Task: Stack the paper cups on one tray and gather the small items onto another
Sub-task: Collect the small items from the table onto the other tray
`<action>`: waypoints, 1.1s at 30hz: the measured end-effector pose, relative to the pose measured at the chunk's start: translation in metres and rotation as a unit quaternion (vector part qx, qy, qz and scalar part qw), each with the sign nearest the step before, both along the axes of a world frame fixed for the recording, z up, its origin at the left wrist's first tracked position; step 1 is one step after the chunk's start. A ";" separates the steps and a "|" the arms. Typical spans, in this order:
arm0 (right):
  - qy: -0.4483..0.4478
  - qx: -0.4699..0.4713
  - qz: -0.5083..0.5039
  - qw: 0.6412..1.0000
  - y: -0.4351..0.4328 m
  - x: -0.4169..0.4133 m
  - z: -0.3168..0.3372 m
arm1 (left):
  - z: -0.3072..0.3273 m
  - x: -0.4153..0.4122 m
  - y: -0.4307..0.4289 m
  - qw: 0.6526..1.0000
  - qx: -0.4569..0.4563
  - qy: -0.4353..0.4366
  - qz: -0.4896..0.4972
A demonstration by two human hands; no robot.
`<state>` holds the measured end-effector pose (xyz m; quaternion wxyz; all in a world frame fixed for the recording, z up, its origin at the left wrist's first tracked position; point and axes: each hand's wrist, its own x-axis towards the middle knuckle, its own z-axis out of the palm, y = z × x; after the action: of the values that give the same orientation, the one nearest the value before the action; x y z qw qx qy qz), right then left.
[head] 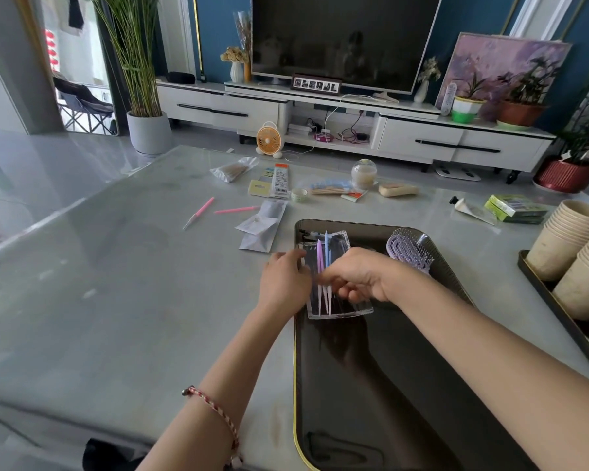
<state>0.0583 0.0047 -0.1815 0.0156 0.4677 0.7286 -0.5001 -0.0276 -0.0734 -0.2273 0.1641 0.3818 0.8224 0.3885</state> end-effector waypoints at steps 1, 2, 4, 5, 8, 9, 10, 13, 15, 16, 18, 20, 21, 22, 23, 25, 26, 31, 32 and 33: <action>0.009 0.011 -0.008 1.000 0.002 0.002 0.002 | -0.003 0.000 0.001 0.999 -0.031 0.035 -0.011; 0.019 0.028 -0.020 0.999 0.006 0.005 0.005 | -0.004 0.001 0.001 0.996 -0.056 0.061 -0.018; 0.020 0.072 -0.040 0.996 0.014 0.009 0.009 | -0.004 0.003 0.001 0.992 -0.087 0.084 -0.024; 0.005 0.087 -0.042 0.995 0.016 0.011 0.009 | -0.004 0.004 0.001 0.991 -0.094 0.088 -0.025; -0.047 0.082 -0.032 0.995 0.018 0.014 0.002 | -0.003 0.005 0.001 0.990 -0.097 0.097 -0.029; -0.054 0.079 -0.029 0.995 0.019 0.015 0.000 | -0.004 0.004 0.001 0.990 -0.096 0.096 -0.029; -0.058 0.081 -0.025 0.995 0.019 0.014 0.000 | -0.003 0.004 0.001 0.991 -0.095 0.093 -0.029; -0.047 0.084 -0.008 0.995 0.017 0.009 0.006 | -0.005 0.003 0.003 0.996 -0.061 0.066 -0.014; -0.034 0.082 0.007 0.996 0.012 0.000 0.011 | -0.005 0.000 0.002 1.000 0.011 -0.002 0.016; -0.034 0.081 0.016 0.996 0.009 -0.006 0.012 | -0.003 -0.002 0.001 0.997 0.048 -0.047 0.032; -0.046 0.082 0.028 0.995 0.002 -0.017 0.010 | 0.000 -0.004 -0.002 0.988 0.087 -0.115 0.054; -0.066 0.086 0.029 0.994 -0.003 -0.026 0.005 | 0.001 -0.007 -0.004 0.983 0.092 -0.147 0.061; -0.078 0.089 0.028 0.993 -0.005 -0.028 0.003 | 0.001 -0.007 -0.004 0.982 0.092 -0.152 0.061; -0.088 0.093 0.027 0.991 -0.006 -0.031 -0.001 | 0.001 -0.007 -0.005 0.982 0.090 -0.152 0.059; -0.092 0.097 0.024 0.991 -0.007 -0.031 -0.003 | 0.000 -0.007 -0.005 0.984 0.087 -0.148 0.054; -0.078 0.099 0.020 0.992 -0.006 -0.031 -0.005 | -0.002 -0.007 -0.005 0.987 0.082 -0.134 0.041; -0.069 0.096 0.018 0.993 -0.005 -0.030 -0.004 | -0.002 -0.007 -0.004 0.989 0.076 -0.118 0.033; -0.071 0.090 0.018 0.993 -0.003 -0.022 -0.003 | -0.008 -0.003 -0.002 0.999 -0.007 0.049 -0.014; -0.073 0.092 0.018 0.993 -0.002 -0.021 -0.005 | -0.007 -0.001 -0.003 0.997 -0.021 0.077 -0.021; -0.074 0.096 0.018 0.992 -0.002 -0.020 -0.007 | -0.007 0.001 -0.004 0.994 -0.035 0.101 -0.025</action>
<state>0.0382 0.0024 -0.1881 0.0330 0.4894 0.7785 -0.3915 -0.0266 -0.0769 -0.2342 0.1035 0.4337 0.8378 0.3152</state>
